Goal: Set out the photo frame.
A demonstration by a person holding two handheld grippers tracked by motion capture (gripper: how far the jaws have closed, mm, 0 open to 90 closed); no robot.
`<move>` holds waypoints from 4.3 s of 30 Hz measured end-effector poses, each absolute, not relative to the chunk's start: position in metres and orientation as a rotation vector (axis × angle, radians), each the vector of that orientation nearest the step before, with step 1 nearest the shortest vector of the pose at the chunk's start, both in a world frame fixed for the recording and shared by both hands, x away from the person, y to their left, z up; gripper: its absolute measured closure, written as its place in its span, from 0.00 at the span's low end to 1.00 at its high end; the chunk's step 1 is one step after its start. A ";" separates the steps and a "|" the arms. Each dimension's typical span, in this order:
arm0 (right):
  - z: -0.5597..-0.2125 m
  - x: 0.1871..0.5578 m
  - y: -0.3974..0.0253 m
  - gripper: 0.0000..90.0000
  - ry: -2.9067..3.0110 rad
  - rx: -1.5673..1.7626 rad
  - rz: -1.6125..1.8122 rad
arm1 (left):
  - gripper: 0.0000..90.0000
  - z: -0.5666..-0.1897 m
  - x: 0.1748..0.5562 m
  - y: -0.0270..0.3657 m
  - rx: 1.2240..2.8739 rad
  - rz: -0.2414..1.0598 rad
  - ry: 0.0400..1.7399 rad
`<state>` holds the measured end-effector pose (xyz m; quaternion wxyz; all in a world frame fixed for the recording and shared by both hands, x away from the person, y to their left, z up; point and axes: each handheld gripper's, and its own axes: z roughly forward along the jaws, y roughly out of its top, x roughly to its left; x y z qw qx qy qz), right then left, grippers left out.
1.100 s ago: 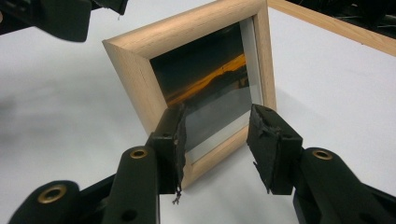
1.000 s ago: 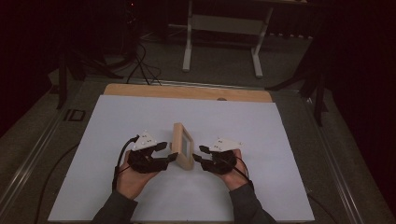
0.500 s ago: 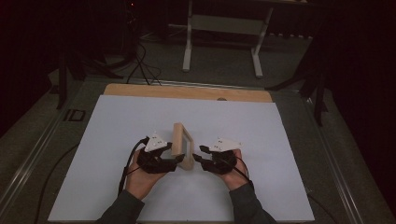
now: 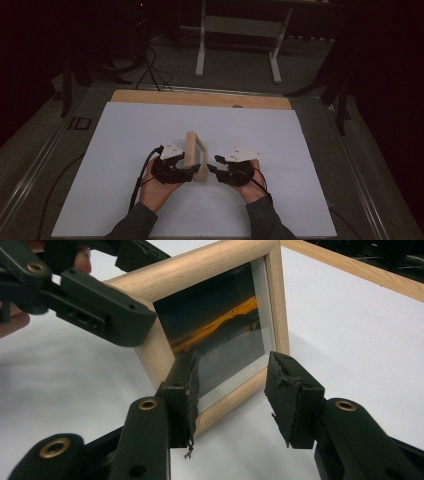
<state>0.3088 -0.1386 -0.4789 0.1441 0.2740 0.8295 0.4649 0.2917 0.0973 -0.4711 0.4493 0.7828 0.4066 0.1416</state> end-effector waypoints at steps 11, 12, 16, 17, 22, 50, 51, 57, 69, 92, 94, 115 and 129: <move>-0.478 0.309 -0.141 0.62 2.383 0.804 1.345 | 0.34 -0.476 0.298 0.095 1.933 0.332 1.032; -0.478 0.309 -0.141 0.62 2.382 0.804 1.345 | 0.34 -0.476 0.298 0.094 1.934 0.330 1.031; -0.478 0.310 -0.142 0.62 2.380 0.804 1.346 | 0.36 -0.478 0.299 0.093 1.936 0.331 1.039; -0.478 0.310 -0.143 0.62 2.380 0.805 1.347 | 0.37 -0.478 0.299 0.093 1.932 0.330 1.038; -0.477 0.309 -0.144 0.62 2.374 0.812 1.351 | 0.41 -0.478 0.298 0.093 1.930 0.328 1.025; -0.472 0.311 -0.152 0.60 2.341 0.830 1.369 | 0.57 -0.476 0.295 0.093 1.938 0.326 1.001; -0.472 0.311 -0.152 0.60 2.341 0.830 1.369 | 0.57 -0.476 0.295 0.093 1.938 0.326 1.001; -0.469 0.311 -0.156 0.60 2.319 0.837 1.380 | 0.65 -0.475 0.293 0.093 1.947 0.349 0.991; -0.465 0.312 -0.161 0.60 2.278 0.853 1.399 | 0.68 -0.475 0.291 0.091 1.972 0.382 0.965; -0.451 0.312 -0.166 0.64 2.201 0.861 1.432 | 0.68 -0.474 0.287 0.087 2.034 0.404 0.867; -0.447 0.313 -0.165 0.66 2.190 0.856 1.439 | 0.68 -0.475 0.286 0.086 2.033 0.410 0.864; -0.437 0.334 -0.150 1.00 2.144 0.838 1.450 | 0.67 -0.474 0.280 0.084 2.077 0.405 0.758; -0.444 0.353 -0.133 1.00 2.182 0.840 1.390 | 0.67 -0.474 0.279 0.084 2.089 0.401 0.740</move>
